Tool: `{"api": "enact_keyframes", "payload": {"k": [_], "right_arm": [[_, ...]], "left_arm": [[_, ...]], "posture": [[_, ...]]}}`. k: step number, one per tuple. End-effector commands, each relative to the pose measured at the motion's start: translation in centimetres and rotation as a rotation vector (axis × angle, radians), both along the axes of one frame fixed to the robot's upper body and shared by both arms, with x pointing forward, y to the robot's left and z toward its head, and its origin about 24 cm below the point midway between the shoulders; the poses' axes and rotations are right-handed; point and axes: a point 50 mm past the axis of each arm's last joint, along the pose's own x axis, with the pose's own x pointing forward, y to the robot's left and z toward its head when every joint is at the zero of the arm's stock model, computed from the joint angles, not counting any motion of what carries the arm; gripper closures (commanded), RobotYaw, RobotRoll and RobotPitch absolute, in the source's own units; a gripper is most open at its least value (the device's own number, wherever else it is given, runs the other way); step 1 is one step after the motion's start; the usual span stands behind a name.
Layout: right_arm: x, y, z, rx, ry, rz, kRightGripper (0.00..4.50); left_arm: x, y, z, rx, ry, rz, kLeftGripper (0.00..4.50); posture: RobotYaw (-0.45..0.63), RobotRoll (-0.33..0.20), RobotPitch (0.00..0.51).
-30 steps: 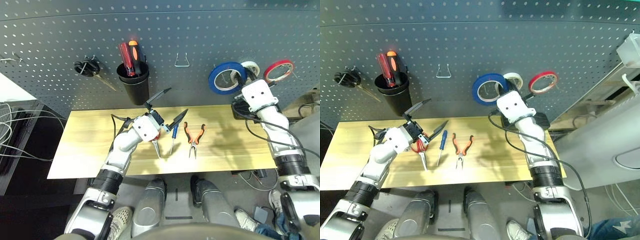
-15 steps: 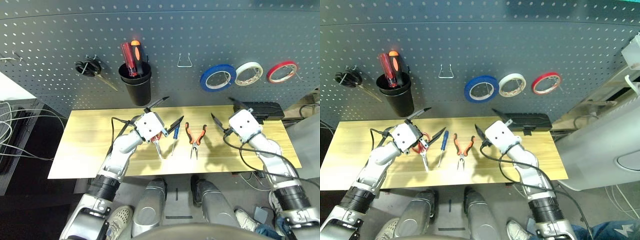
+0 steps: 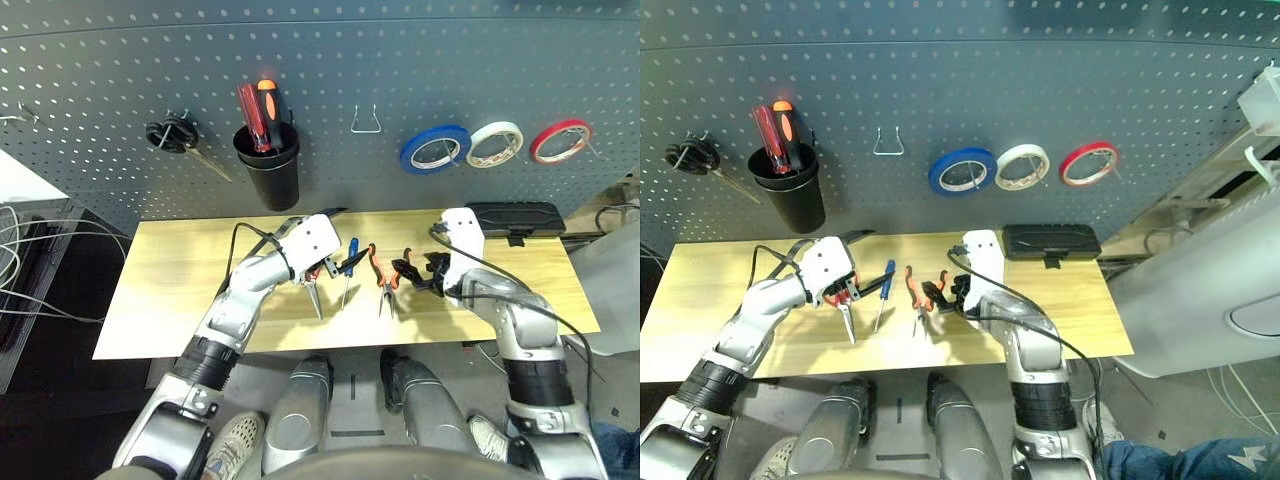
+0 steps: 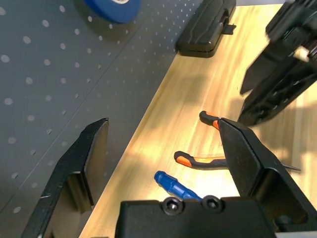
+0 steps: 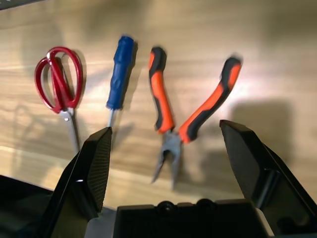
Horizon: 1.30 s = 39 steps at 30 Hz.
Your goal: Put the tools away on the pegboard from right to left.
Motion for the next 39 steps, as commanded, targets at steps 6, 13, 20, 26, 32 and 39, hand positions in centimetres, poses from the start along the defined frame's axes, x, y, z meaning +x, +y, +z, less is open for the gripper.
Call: {"api": "enact_keyframes", "payload": {"k": [6, 13, 20, 26, 32, 39], "right_arm": [[-0.1, -0.4, -2.1, -0.107, 0.140, -0.060, 0.03], [0.5, -0.2, -2.9, -0.128, 0.145, -0.088, 0.03], [1.8, 0.9, -3.9, -0.157, 0.130, -0.064, 0.03], [2.9, 1.5, -4.7, -0.173, 0.140, -0.066, 0.03], [3.3, 1.9, -5.6, -0.194, 0.153, -0.081, 0.03], [3.6, 2.2, -6.1, -0.226, 0.137, -0.082, 0.03]], "left_arm": [[-1.3, 0.2, -0.8, 0.022, 0.019, -0.032, 0.00], [-1.9, 0.5, -1.2, 0.020, 0.031, -0.015, 0.00], [-2.3, 0.6, -1.4, 0.014, 0.038, -0.001, 0.00], [-2.6, 0.5, -1.4, 0.008, 0.037, 0.007, 0.00], [-2.8, 0.8, -1.5, 0.006, 0.039, 0.020, 0.00], [-3.0, 0.7, -1.6, -0.002, 0.043, 0.028, 0.00]], "posture": [[0.18, 0.000, 0.253], [0.20, 0.000, 0.262], [0.21, 0.000, 0.270], [0.23, 0.000, 0.275], [0.25, 0.000, 0.280], [0.24, 0.000, 0.283]]}}
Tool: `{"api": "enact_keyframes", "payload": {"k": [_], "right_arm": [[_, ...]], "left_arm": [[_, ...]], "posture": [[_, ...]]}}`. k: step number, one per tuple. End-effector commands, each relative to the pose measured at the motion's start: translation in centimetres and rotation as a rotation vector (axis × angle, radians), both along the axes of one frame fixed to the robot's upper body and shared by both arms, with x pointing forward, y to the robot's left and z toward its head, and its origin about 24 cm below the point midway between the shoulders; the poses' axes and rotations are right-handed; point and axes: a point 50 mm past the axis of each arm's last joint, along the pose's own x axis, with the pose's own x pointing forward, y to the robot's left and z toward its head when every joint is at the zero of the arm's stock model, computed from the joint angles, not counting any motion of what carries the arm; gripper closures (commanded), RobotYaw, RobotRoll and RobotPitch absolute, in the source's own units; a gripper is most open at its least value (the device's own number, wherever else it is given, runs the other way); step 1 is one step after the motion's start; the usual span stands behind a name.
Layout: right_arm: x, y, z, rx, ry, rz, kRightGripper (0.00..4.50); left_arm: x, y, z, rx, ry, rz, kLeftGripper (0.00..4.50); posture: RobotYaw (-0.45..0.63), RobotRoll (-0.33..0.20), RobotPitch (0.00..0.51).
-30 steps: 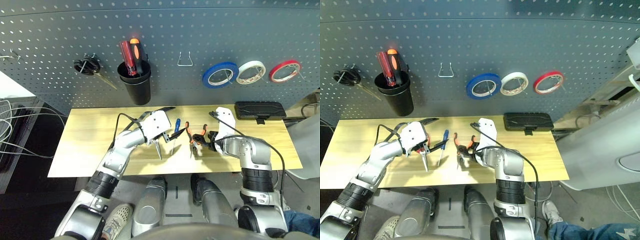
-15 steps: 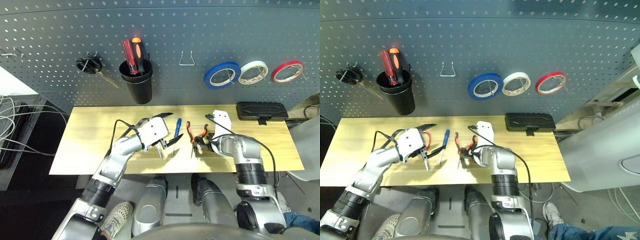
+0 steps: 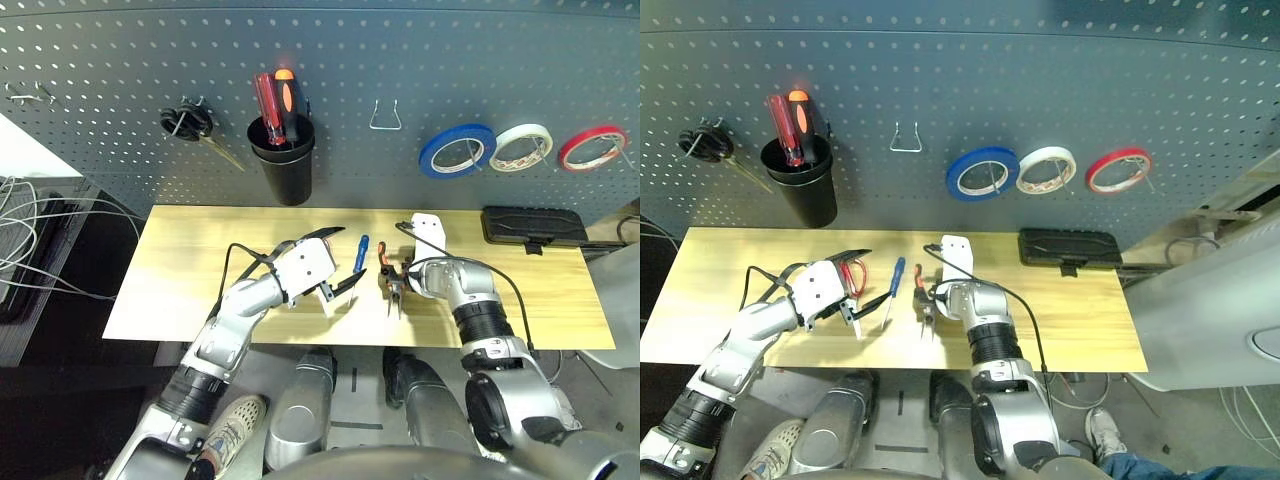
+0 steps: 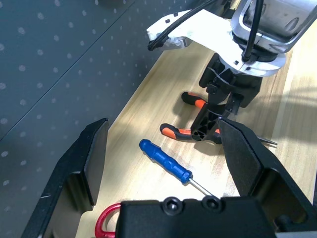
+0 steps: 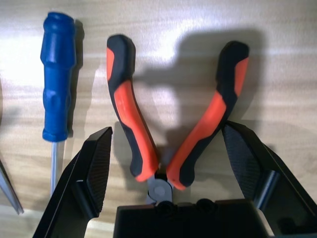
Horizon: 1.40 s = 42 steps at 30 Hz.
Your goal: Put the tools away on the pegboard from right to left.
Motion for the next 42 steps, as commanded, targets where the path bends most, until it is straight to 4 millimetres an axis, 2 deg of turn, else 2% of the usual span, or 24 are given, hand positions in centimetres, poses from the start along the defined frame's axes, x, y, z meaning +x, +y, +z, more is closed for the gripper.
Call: {"api": "enact_keyframes", "payload": {"k": [1, 6, 9, 12, 13, 20, 27, 30, 36, 42], "right_arm": [[-0.8, 0.2, -1.6, -0.032, 0.057, 0.009, 0.03], [-0.7, 0.5, -1.4, -0.048, 0.042, 0.037, 0.03], [-0.7, 0.6, -1.4, -0.053, 0.038, 0.052, 0.65], [-0.7, 0.5, -1.3, -0.049, 0.035, 0.051, 1.71], [-0.6, 0.5, -1.3, -0.048, 0.034, 0.051, 1.91], [-0.1, -0.1, 0.1, -0.028, -0.022, 0.051, 1.91], [-0.8, -0.8, 3.5, 0.010, -0.202, 0.219, 1.91], [-1.4, -1.7, 4.7, 0.004, -0.262, 0.249, 1.92], [-2.7, -2.2, 8.8, 0.049, -0.478, 0.392, 1.94], [-3.0, -2.3, 12.5, 0.051, -0.707, 0.473, 1.94]], "left_arm": [[-0.4, 0.0, -0.5, 0.003, 0.024, 0.005, 0.00], [-0.3, -0.1, -0.5, -0.005, 0.023, 0.005, 0.00], [-0.2, -0.1, -0.5, -0.007, 0.018, 0.004, 0.00], [-0.1, -0.2, -0.5, -0.010, 0.014, 0.002, 0.00], [-0.1, -0.2, -0.5, -0.010, 0.014, -0.002, 0.00], [0.0, 0.0, -0.8, -0.007, 0.036, -0.021, 0.00], [0.0, 0.4, -0.3, -0.083, 0.005, -0.017, 0.00], [-0.3, 0.6, -0.9, -0.037, 0.046, -0.030, 0.00], [-0.2, 0.7, -0.8, -0.061, 0.012, -0.027, 0.00], [0.2, 0.7, -0.3, -0.100, -0.054, -0.023, 0.00]], "posture": [[0.24, 0.000, 0.284], [0.24, 0.000, 0.280], [0.24, 0.000, 0.275], [0.23, 0.000, 0.269], [0.23, 0.000, 0.267], [0.22, 0.000, 0.249], [0.20, 0.000, 0.234], [0.19, 0.000, 0.232], [0.16, 0.000, 0.226], [0.14, 0.000, 0.218]]}}
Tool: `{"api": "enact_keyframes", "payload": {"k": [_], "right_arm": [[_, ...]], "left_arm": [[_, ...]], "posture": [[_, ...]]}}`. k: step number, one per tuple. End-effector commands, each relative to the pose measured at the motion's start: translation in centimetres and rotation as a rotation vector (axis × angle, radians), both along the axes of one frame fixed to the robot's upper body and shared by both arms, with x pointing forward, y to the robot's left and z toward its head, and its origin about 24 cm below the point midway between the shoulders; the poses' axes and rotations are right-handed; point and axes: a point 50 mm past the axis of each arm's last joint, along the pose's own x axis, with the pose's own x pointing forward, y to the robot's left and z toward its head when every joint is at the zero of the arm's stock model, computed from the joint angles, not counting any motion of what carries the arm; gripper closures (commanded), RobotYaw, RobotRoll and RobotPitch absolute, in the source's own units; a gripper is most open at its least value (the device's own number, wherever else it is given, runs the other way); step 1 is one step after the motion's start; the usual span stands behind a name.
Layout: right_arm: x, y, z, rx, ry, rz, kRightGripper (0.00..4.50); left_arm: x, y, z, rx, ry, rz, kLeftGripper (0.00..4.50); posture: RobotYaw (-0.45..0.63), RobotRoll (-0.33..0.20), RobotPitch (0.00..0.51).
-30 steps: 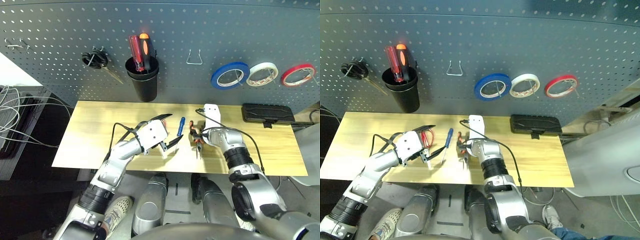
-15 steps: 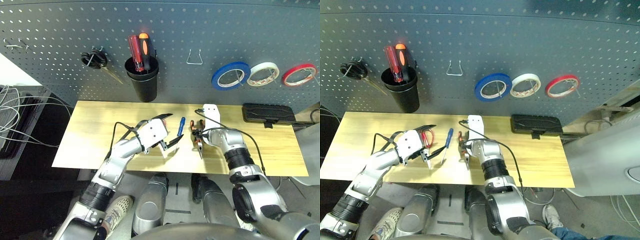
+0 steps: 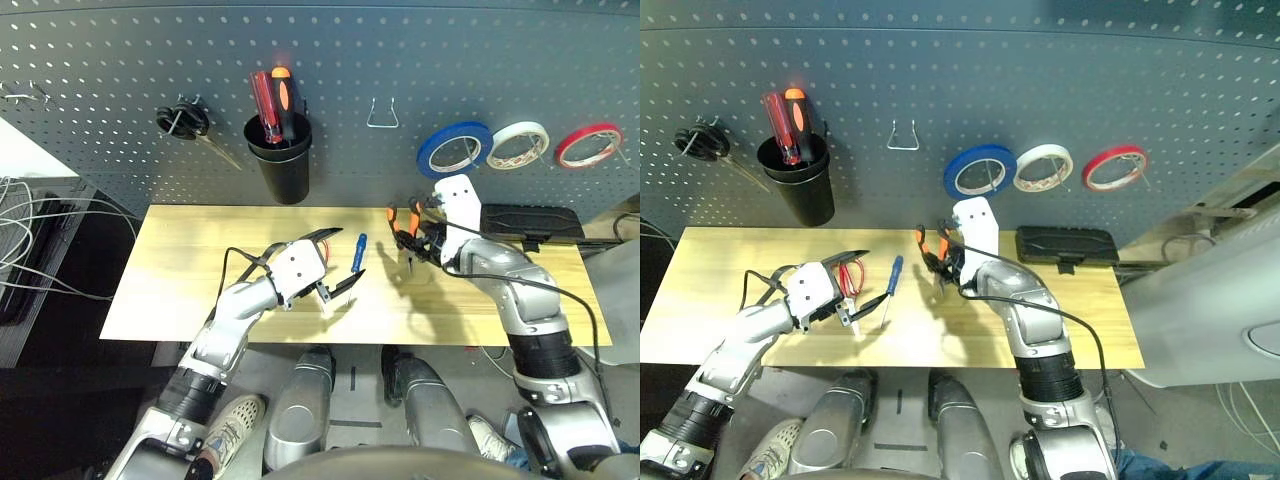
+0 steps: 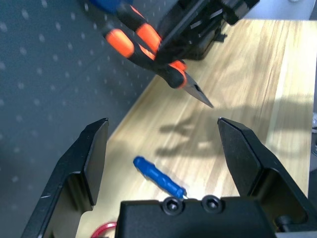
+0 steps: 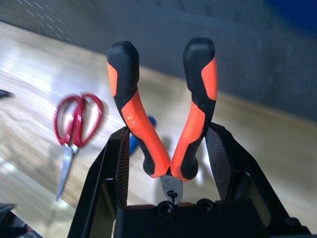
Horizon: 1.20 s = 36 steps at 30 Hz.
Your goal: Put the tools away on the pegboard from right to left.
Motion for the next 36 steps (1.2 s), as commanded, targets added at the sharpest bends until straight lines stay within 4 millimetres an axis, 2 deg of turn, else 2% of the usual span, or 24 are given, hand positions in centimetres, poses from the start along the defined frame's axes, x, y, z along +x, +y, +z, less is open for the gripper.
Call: {"api": "enact_keyframes", "payload": {"k": [1, 5, 9, 13, 25, 31, 36], "right_arm": [[-0.4, 0.5, 2.5, 0.049, -0.156, 0.078, 1.94], [-0.7, 1.3, 4.9, 0.099, -0.321, 0.140, 1.94], [-0.5, 1.5, 6.3, 0.126, -0.416, 0.122, 1.94], [-0.2, 1.6, 8.9, 0.173, -0.549, 0.089, 1.94], [0.5, 2.3, 15.0, 0.314, -0.738, 0.028, 1.94], [1.0, 3.0, 16.9, 0.382, -0.807, 0.008, 1.94], [1.9, 3.7, 16.8, 0.412, -0.816, -0.003, 1.94]], "left_arm": [[0.2, 0.4, -0.1, -0.017, -0.024, 0.016, 0.00], [0.9, 0.4, 0.7, -0.044, -0.072, 0.025, 0.00], [1.4, 0.2, 1.7, -0.081, -0.118, 0.027, 0.00], [1.8, 0.1, 3.1, -0.140, -0.181, 0.033, 0.00], [2.8, -0.1, 6.0, -0.229, -0.273, 0.079, 0.00], [2.9, -0.1, 6.5, -0.234, -0.305, 0.077, 0.00], [3.0, -0.1, 6.7, -0.230, -0.319, 0.079, 0.00]], "posture": [[0.14, 0.000, 0.218], [0.13, 0.000, 0.211], [0.12, 0.000, 0.210], [0.12, 0.000, 0.212], [0.13, 0.000, 0.209], [0.14, 0.000, 0.204], [0.14, 0.000, 0.202]]}}
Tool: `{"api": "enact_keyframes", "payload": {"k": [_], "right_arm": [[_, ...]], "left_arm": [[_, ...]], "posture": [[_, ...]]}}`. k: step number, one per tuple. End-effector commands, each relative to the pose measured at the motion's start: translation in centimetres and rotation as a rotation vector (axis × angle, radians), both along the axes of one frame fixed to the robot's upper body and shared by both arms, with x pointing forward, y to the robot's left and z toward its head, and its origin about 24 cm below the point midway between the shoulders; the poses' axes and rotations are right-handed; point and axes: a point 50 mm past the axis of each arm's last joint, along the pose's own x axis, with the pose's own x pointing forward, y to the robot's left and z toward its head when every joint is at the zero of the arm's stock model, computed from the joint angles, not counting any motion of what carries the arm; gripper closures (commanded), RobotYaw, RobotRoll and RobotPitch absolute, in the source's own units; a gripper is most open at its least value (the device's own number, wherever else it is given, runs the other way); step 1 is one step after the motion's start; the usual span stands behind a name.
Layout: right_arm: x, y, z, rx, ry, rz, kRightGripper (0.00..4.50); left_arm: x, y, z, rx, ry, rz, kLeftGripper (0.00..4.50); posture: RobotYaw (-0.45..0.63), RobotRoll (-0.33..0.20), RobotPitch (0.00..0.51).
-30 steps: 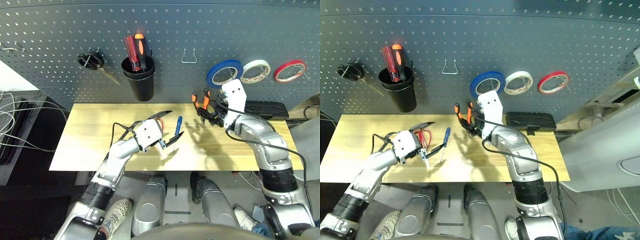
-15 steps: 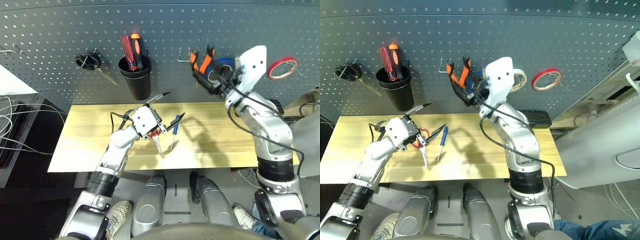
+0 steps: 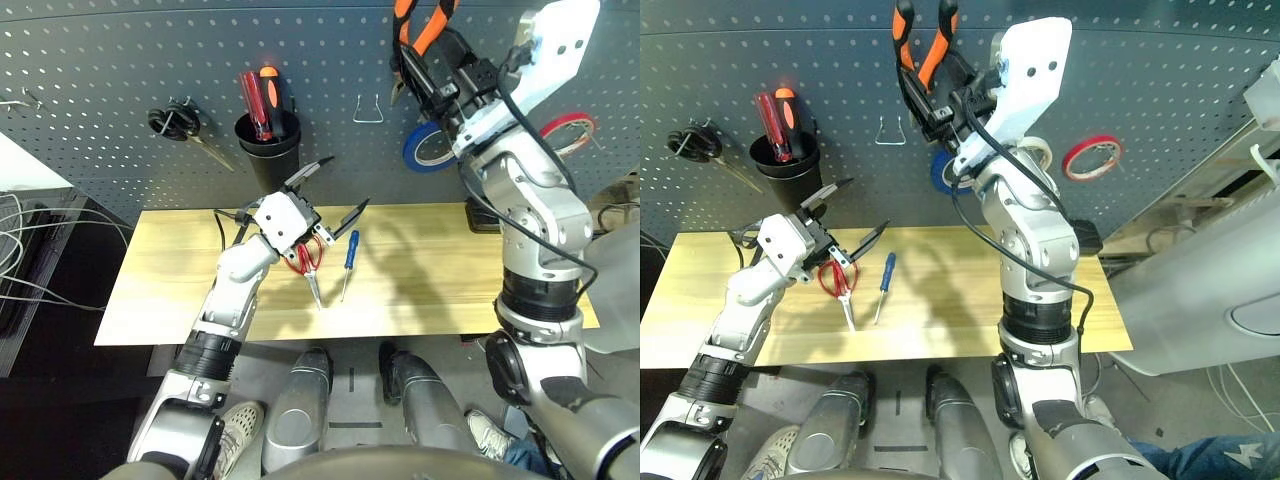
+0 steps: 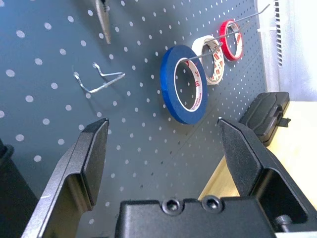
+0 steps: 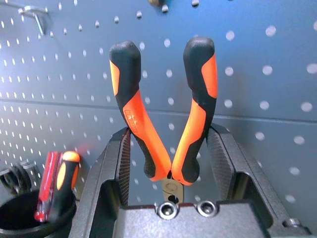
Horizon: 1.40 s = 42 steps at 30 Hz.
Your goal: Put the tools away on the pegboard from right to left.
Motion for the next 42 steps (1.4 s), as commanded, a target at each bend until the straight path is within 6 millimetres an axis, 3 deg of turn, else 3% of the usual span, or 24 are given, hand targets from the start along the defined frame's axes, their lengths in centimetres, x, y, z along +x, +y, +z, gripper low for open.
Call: {"api": "enact_keyframes", "payload": {"k": [1, 19, 31, 37, 42], "right_arm": [[0.5, 0.5, 0.2, 0.030, -0.030, 0.011, 1.94], [2.6, 1.9, -3.0, 0.073, 0.046, 0.029, 1.94], [3.8, 1.1, -6.6, 0.069, 0.195, -0.033, 1.94], [2.2, -1.5, -8.5, 0.011, 0.216, -0.093, 0.05], [-1.2, -3.8, -12.2, -0.091, 0.331, -0.113, 0.05]], "left_arm": [[-0.1, 0.1, 0.0, 0.001, -0.012, 0.003, 0.00], [-0.9, 0.3, -0.3, 0.002, -0.013, 0.034, 0.00], [-0.8, 0.2, -0.5, 0.012, -0.004, 0.036, 0.00], [-0.8, 0.1, -0.9, 0.036, 0.030, 0.017, 0.00], [-1.3, -0.3, -3.5, 0.134, 0.185, -0.035, 0.00]], "posture": [[0.15, 0.000, 0.201], [0.21, 0.000, 0.221], [0.21, 0.000, 0.228], [0.20, 0.000, 0.236], [0.19, 0.000, 0.244]]}}
